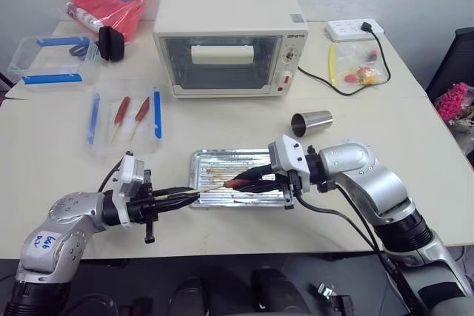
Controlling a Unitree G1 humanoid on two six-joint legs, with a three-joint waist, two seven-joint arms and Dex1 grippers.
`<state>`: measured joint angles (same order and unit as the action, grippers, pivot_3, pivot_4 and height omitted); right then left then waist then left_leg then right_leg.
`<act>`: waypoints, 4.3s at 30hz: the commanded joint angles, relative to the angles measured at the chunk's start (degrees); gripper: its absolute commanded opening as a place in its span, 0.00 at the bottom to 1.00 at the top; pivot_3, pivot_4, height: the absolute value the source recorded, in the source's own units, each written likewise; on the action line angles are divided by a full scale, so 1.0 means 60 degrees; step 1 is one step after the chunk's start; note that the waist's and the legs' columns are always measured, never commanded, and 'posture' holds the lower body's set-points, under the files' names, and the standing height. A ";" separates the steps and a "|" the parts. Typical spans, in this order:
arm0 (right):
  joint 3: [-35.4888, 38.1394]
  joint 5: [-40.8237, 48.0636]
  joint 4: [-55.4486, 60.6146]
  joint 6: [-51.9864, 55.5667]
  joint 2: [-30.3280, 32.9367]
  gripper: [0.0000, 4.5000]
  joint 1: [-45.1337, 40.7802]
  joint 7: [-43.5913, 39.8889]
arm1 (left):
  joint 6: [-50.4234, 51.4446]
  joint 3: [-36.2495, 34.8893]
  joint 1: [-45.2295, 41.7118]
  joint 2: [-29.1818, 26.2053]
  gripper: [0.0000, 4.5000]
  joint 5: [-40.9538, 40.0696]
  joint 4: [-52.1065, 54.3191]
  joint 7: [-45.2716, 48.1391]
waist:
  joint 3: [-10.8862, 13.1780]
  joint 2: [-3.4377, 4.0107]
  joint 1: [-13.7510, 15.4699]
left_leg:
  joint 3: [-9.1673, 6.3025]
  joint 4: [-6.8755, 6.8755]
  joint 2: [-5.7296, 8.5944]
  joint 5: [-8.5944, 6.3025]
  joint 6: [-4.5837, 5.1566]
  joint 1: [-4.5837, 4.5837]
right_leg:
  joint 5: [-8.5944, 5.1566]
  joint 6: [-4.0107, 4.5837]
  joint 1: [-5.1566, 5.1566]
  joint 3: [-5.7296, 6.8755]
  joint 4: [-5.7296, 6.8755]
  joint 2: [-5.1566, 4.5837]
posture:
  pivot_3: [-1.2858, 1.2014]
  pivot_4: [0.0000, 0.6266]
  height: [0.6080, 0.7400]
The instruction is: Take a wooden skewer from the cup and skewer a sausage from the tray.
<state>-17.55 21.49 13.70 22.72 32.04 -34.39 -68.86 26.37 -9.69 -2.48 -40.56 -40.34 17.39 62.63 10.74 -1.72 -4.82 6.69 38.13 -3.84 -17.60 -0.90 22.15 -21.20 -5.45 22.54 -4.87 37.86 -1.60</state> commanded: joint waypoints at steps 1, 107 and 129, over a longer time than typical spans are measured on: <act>0.0202 0.0022 0.0226 -0.0128 0.0195 0.11 0.0029 -0.0109 | -0.0007 -0.0230 0.0000 -0.0161 0.00 -0.0164 0.0164 0.0153 | 0.0000 0.0000 0.0001 | 0.0000 0.0000 0.0000 0.0000 0.0000 0.0000 | 0.0000 0.0000 0.0000 0.0000 0.0000 0.0000 | 0.52 0.24 1.00; 0.5549 0.2642 0.1111 -0.2747 -0.0854 1.00 0.2792 0.2560 | -0.2655 -0.2397 -0.3858 0.4436 0.00 0.3005 -0.3175 -0.9990 | -0.0008 -0.0012 0.0325 | -0.0001 0.0078 0.0007 -0.0003 0.0012 -0.0002 | 0.0007 -0.0012 -0.0022 0.0015 0.0038 0.0012 | 0.52 0.24 1.00; 0.5509 0.3305 0.1862 -0.2088 0.0412 1.00 0.4276 0.1879 | -0.3932 -0.0790 -0.1200 0.0552 0.57 0.2977 -0.1426 -0.3349 | -0.0008 -0.0010 0.0257 | 0.0037 0.0045 -0.0001 0.0004 -0.0001 -0.0026 | 0.0005 -0.0009 -0.0012 0.0007 0.0056 0.0016 | 0.52 0.24 1.00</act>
<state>14.07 40.09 24.35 10.15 32.72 -9.83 -54.87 4.43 -14.46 -11.42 -34.59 -23.17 6.87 36.66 10.69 -1.78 -3.28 6.91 38.38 -3.85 -17.58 -0.91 21.99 -21.18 -5.50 22.46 -4.84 38.16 -1.50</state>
